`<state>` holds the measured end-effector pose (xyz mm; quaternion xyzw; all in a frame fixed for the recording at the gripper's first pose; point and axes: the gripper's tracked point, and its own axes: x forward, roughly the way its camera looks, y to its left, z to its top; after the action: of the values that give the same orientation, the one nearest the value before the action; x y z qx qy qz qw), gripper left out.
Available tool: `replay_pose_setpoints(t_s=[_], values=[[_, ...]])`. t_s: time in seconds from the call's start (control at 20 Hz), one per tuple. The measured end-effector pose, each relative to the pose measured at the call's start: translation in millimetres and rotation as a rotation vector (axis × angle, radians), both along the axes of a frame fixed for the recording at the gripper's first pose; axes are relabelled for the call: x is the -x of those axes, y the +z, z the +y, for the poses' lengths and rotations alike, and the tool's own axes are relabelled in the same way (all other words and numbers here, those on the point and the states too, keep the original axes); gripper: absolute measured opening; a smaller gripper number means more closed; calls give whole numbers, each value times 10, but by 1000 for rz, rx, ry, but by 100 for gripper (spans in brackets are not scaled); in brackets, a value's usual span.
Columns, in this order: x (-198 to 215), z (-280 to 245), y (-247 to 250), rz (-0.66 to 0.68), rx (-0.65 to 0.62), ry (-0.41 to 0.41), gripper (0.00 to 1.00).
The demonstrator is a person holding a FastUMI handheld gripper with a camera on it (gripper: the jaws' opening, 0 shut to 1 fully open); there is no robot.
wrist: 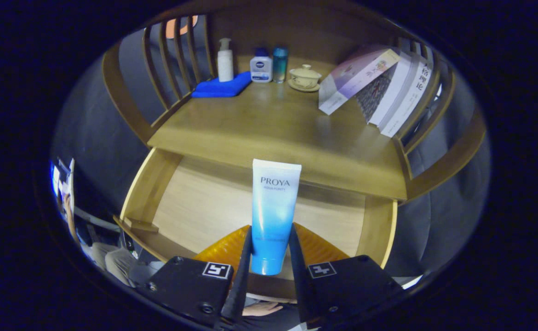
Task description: Pull open the drawer, take out the items inside it, and place them on the countertop above the cabinet.
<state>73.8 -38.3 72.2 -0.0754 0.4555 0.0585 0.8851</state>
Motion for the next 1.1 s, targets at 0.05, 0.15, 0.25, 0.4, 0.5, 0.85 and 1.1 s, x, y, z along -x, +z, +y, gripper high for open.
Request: replay_pose_setpoints(t_s=[0.05,0.15,0.25,0.4,0.5,0.85,1.1], values=[[-73,-19,21,-3,2,-8,47],[-252,-10,43,-16,4,-21,47],[-431,18,57,-28,6,-24,47],[-740,96,100,-68,-18,-44,47],[-903,124,97,-82,-47,-74,48],[-1342,163,12,-141,-65,-118,47],[-1463,164,-81,-163,-90,-170,48]])
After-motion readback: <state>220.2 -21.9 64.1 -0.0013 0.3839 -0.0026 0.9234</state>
